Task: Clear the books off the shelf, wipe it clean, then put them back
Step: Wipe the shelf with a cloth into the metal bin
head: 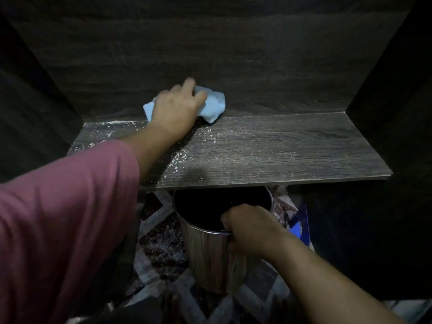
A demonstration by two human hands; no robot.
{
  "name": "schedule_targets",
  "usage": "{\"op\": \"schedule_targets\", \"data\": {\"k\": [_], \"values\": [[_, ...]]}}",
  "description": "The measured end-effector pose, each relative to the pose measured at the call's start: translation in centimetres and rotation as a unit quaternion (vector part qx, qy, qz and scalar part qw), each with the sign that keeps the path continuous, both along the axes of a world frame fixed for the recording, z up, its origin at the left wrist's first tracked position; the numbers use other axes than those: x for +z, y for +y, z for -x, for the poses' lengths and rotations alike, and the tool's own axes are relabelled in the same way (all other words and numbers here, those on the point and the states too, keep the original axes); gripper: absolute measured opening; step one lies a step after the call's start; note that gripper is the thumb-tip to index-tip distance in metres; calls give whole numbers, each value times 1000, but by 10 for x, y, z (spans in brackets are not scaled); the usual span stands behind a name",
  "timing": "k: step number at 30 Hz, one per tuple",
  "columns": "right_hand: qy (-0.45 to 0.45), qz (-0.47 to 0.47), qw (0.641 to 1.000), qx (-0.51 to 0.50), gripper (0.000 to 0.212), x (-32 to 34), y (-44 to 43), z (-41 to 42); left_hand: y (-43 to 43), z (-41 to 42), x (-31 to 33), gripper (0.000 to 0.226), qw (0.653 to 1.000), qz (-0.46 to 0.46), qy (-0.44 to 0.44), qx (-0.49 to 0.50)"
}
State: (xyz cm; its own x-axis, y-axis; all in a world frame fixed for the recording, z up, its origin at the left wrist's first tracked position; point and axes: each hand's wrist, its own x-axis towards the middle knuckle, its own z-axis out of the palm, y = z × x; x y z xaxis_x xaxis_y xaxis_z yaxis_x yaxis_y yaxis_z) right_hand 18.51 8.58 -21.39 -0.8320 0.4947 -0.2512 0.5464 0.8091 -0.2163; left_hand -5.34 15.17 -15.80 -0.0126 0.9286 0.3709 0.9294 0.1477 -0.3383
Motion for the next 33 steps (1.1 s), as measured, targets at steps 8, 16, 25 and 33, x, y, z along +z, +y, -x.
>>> {"op": "schedule_targets", "data": {"k": [8,16,25,33], "values": [[-6,-14,999,-31,19,0,5,-1,18,2,-16,16,992,-37,125,0],[-32,-3,998,-53,21,0,9,-3,22,15,-18,16,985,-6,92,-144],[-32,21,997,-65,18,2,9,-4,15,17,-28,21,981,72,-127,-125],[-30,26,997,-66,19,-2,8,-5,35,-3,-12,44,966,201,-163,-31]]}}
